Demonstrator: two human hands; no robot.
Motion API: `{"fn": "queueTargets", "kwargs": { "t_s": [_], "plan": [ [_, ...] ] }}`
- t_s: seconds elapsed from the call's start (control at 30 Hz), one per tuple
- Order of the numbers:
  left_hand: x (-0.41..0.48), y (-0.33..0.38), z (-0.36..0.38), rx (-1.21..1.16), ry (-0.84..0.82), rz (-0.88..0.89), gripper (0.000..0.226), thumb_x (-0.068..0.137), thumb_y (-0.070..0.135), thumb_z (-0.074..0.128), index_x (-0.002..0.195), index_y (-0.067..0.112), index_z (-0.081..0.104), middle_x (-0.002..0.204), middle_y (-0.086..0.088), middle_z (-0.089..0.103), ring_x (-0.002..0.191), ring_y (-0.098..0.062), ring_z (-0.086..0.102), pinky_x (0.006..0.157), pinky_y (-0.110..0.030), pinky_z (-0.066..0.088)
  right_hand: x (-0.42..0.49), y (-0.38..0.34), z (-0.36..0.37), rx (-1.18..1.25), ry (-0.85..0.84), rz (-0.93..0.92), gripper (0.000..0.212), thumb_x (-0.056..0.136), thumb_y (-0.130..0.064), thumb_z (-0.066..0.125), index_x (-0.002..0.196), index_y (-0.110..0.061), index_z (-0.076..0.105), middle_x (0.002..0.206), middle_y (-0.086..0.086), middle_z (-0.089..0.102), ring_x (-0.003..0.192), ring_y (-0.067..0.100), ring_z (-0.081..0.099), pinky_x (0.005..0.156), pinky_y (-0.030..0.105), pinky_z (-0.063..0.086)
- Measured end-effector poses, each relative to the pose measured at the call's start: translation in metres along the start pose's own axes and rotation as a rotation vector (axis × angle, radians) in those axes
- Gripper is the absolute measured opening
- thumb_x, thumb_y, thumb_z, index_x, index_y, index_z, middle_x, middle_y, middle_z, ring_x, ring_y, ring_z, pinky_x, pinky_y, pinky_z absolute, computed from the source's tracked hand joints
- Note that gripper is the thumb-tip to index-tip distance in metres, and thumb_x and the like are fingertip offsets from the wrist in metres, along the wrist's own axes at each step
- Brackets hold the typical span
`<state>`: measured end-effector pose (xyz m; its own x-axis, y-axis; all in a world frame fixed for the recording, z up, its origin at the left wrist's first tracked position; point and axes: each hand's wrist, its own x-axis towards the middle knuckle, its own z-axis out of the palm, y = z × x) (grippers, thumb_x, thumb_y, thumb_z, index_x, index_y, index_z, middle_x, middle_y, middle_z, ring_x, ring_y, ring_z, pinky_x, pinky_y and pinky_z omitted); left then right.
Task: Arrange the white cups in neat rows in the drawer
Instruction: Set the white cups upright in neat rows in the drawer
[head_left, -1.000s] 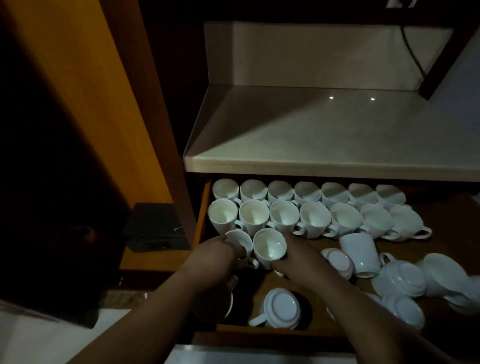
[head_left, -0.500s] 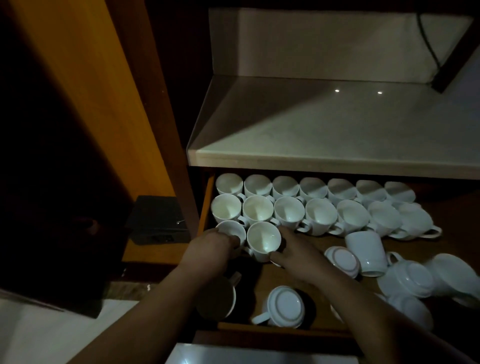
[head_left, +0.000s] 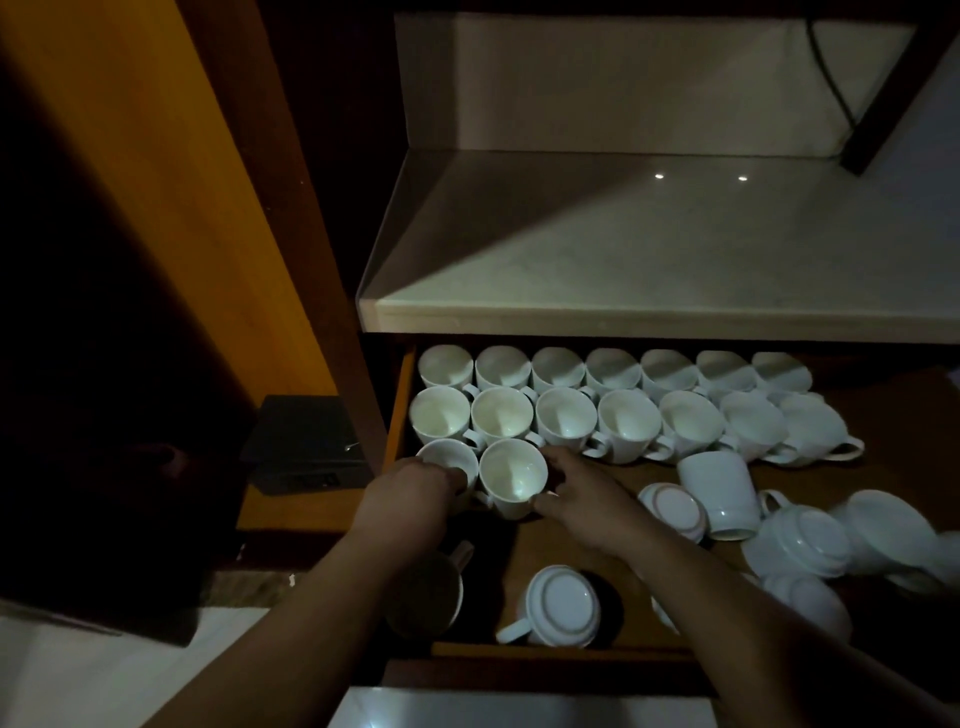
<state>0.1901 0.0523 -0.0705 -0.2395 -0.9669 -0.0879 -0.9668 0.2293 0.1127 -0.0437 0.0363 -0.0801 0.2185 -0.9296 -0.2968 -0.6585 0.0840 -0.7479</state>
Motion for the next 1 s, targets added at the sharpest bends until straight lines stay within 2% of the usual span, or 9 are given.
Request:
{"fn": "queueTargets", "kwargs": {
  "t_s": [0.2, 0.33, 0.47, 0.57, 0.67, 0.77, 0.9, 0.93, 1.0],
  "plan": [
    [0.002, -0.001, 0.002, 0.021, -0.005, 0.022, 0.023, 0.09, 0.031, 0.06, 0.112, 0.033, 0.064, 0.105, 0.001, 0.067, 0.103, -0.022, 0.061, 0.081, -0.037, 0.057, 0.002, 0.003, 0.0, 0.044, -0.013, 0.014, 0.067, 0.09, -0.012, 0.073, 0.149, -0.025, 0.042, 0.132, -0.01, 0.058, 0.117, 0.007, 0.058, 0.093, 0.025, 0.046],
    [-0.001, 0.0, 0.001, -0.007, 0.011, 0.041, 0.026, 0.088, 0.032, 0.062, 0.114, 0.033, 0.063, 0.108, 0.001, 0.067, 0.104, -0.023, 0.062, 0.083, -0.039, 0.056, 0.0, 0.002, -0.002, 0.061, -0.037, 0.025, 0.068, 0.089, -0.014, 0.076, 0.147, -0.022, 0.043, 0.134, -0.007, 0.058, 0.116, 0.009, 0.06, 0.099, 0.034, 0.052],
    [0.004, 0.007, -0.007, -0.114, 0.177, 0.179, 0.045, 0.086, 0.04, 0.062, 0.129, 0.027, 0.056, 0.124, 0.002, 0.06, 0.112, -0.022, 0.057, 0.087, -0.037, 0.052, -0.004, -0.001, -0.005, 0.08, -0.019, 0.052, 0.072, 0.07, -0.042, 0.081, 0.134, -0.036, 0.049, 0.128, -0.01, 0.066, 0.111, 0.012, 0.067, 0.098, 0.043, 0.056],
    [0.014, 0.022, -0.009, -0.082, 0.161, 0.364, 0.054, 0.086, 0.046, 0.056, 0.135, 0.023, 0.055, 0.134, 0.0, 0.058, 0.122, -0.021, 0.052, 0.099, -0.038, 0.046, -0.007, -0.001, -0.008, 0.149, -0.029, 0.079, 0.058, 0.074, -0.032, 0.081, 0.123, -0.045, 0.053, 0.123, -0.014, 0.068, 0.113, 0.007, 0.065, 0.101, 0.044, 0.055],
    [0.02, 0.03, 0.0, -0.022, 0.062, 0.442, 0.049, 0.091, 0.052, 0.044, 0.128, 0.026, 0.063, 0.132, 0.0, 0.061, 0.126, -0.021, 0.051, 0.102, -0.038, 0.045, -0.009, -0.003, -0.008, 0.189, -0.05, 0.086, 0.045, 0.073, -0.035, 0.08, 0.107, -0.053, 0.057, 0.119, -0.016, 0.07, 0.112, 0.006, 0.065, 0.102, 0.043, 0.055],
    [0.023, 0.027, 0.004, 0.108, 0.04, 0.466, 0.052, 0.089, 0.048, 0.03, 0.107, 0.024, 0.073, 0.116, -0.002, 0.068, 0.128, -0.025, 0.052, 0.101, -0.042, 0.046, -0.012, -0.009, -0.009, 0.192, -0.065, 0.099, 0.034, 0.085, -0.025, 0.077, 0.1, -0.049, 0.058, 0.11, -0.017, 0.07, 0.105, 0.005, 0.067, 0.1, 0.039, 0.055],
    [0.023, 0.025, 0.004, 0.195, 0.042, 0.455, 0.03, 0.095, 0.037, 0.047, 0.106, 0.026, 0.072, 0.112, -0.001, 0.069, 0.134, -0.026, 0.047, 0.108, -0.044, 0.04, -0.008, -0.017, -0.011, 0.245, -0.097, 0.147, 0.041, 0.078, -0.027, 0.074, 0.116, -0.035, 0.062, 0.107, -0.003, 0.075, 0.098, 0.02, 0.072, 0.092, 0.044, 0.059],
    [0.021, 0.026, 0.005, 0.206, 0.039, 0.452, 0.028, 0.096, 0.035, 0.049, 0.11, 0.026, 0.071, 0.114, -0.002, 0.069, 0.136, -0.027, 0.044, 0.109, -0.044, 0.038, -0.006, -0.017, -0.011, 0.261, -0.104, 0.164, 0.047, 0.077, -0.027, 0.072, 0.123, -0.03, 0.061, 0.108, 0.001, 0.075, 0.096, 0.024, 0.073, 0.086, 0.043, 0.059],
    [0.019, 0.028, 0.004, 0.229, 0.038, 0.448, 0.027, 0.097, 0.034, 0.051, 0.114, 0.025, 0.07, 0.118, -0.004, 0.068, 0.138, -0.027, 0.042, 0.111, -0.045, 0.036, -0.005, -0.021, -0.012, 0.279, -0.103, 0.17, 0.042, 0.085, -0.018, 0.068, 0.126, -0.024, 0.06, 0.109, 0.008, 0.075, 0.088, 0.024, 0.071, 0.072, 0.035, 0.055]
  ]
}}
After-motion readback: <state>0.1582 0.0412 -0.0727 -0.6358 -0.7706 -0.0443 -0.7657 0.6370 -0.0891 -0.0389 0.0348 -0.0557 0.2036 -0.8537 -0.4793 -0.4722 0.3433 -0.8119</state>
